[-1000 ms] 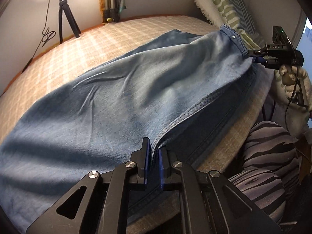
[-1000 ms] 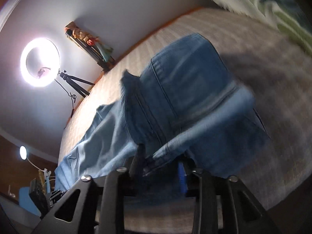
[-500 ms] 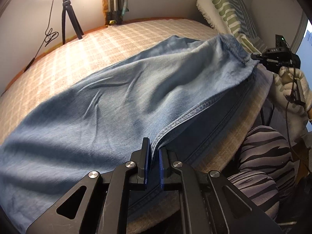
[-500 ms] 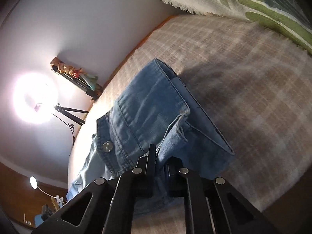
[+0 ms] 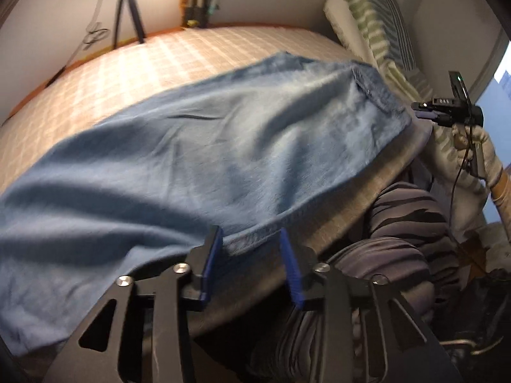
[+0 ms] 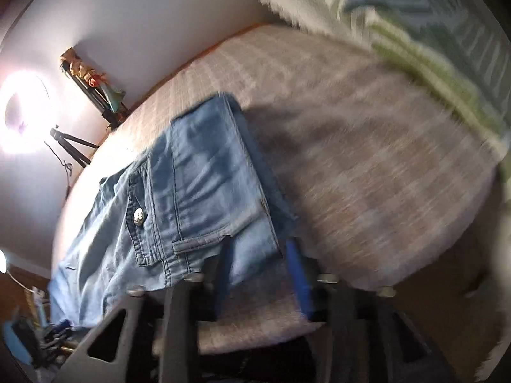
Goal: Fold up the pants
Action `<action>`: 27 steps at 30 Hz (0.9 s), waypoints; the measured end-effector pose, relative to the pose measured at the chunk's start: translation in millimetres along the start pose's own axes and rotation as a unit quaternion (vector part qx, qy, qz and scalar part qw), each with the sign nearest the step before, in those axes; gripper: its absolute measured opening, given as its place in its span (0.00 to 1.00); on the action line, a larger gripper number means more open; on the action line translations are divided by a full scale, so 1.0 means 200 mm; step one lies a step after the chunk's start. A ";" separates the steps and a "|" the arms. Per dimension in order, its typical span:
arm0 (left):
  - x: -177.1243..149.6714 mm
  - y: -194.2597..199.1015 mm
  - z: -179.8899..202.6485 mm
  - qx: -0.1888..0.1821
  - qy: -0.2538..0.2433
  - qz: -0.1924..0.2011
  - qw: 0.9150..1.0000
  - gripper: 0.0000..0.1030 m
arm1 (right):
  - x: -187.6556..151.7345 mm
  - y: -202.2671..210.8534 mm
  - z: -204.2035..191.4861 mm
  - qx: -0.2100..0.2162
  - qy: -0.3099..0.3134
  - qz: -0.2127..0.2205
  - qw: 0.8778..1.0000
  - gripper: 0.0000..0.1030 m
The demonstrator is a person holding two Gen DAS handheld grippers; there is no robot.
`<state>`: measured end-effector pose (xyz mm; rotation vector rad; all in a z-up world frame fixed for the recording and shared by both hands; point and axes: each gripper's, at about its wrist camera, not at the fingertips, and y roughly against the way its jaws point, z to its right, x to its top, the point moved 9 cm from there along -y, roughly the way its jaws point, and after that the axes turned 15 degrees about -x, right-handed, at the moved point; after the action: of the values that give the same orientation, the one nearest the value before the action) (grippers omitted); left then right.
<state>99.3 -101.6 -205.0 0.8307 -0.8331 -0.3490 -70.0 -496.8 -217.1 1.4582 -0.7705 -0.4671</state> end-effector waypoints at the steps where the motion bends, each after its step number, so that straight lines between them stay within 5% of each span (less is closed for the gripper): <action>1: 0.00 0.03 0.00 0.003 0.003 0.008 1.000 0.36 | 0.03 0.05 -0.01 0.000 0.006 0.016 1.000 0.41; 4: 0.05 0.15 -0.04 0.011 0.019 0.046 0.999 0.36 | 0.13 0.19 -0.10 0.006 0.047 0.061 0.997 0.44; 7: 0.11 0.22 -0.12 0.020 0.042 0.088 0.995 0.36 | 0.24 0.27 -0.32 0.051 0.097 0.084 0.990 0.59; 11: 0.08 0.13 -0.26 0.079 0.049 0.070 0.993 0.36 | 0.35 0.26 -0.74 0.102 0.201 0.115 0.967 0.72; 17: -0.05 0.17 -0.48 0.129 0.116 0.087 0.981 0.36 | 0.36 -0.04 -1.30 0.176 0.290 0.033 0.940 0.79; 24: -0.17 0.36 -0.74 0.195 0.177 0.118 0.957 0.36 | 0.28 -0.39 -1.59 0.126 0.389 0.004 0.913 0.79; 27: -0.22 0.41 -0.83 0.212 0.196 0.121 0.950 0.36 | 0.27 -0.47 -1.61 0.113 0.399 -0.002 0.910 0.74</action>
<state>196.4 60.5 -229.5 1.1377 -0.6310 0.2205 212.2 -317.8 -281.1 1.6801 -0.1590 0.2412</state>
